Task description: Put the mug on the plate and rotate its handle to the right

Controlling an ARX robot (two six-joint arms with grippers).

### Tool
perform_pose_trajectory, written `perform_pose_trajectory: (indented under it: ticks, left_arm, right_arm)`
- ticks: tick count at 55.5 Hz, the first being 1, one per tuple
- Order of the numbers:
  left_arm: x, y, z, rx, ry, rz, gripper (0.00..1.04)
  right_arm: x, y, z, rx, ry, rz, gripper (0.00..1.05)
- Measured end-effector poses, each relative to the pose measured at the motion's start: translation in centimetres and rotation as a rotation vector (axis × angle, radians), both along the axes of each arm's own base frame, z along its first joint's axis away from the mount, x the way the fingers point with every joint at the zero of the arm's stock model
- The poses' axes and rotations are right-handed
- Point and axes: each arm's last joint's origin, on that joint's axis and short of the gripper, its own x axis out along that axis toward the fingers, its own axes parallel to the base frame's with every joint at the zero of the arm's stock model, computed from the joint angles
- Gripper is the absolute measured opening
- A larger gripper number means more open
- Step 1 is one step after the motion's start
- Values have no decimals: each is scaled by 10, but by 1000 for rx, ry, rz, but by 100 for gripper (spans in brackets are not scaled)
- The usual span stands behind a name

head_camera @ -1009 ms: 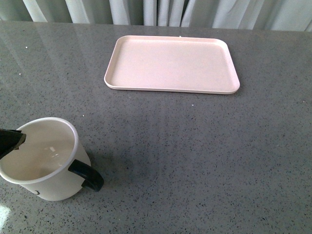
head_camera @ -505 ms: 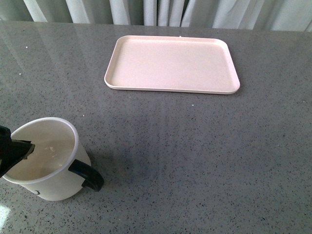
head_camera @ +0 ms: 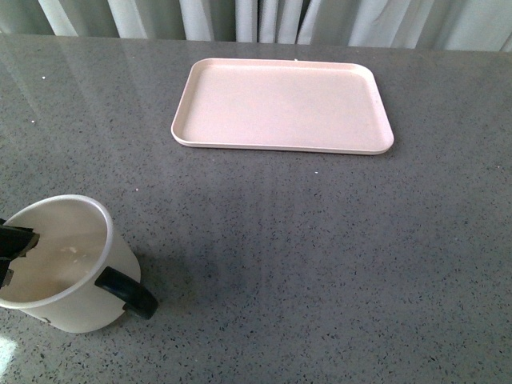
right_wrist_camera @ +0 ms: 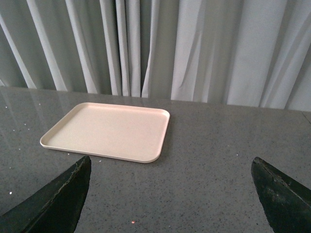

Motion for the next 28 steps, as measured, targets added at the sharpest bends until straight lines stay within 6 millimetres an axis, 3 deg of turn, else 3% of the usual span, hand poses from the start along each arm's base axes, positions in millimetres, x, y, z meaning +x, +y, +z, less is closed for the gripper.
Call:
perform_pose_trajectory:
  ticks: [4, 20, 28]
  left_arm:
    - [0, 0, 1, -7, 4, -2, 2]
    - [-5, -7, 13, -4, -4, -23, 2]
    - [6, -21, 26, -11, -32, -31, 2]
  right_arm:
    - [0, 0, 0, 0, 0, 0, 96]
    - [0, 0, 0, 0, 0, 0, 96]
    - [0, 0, 0, 0, 0, 0, 96]
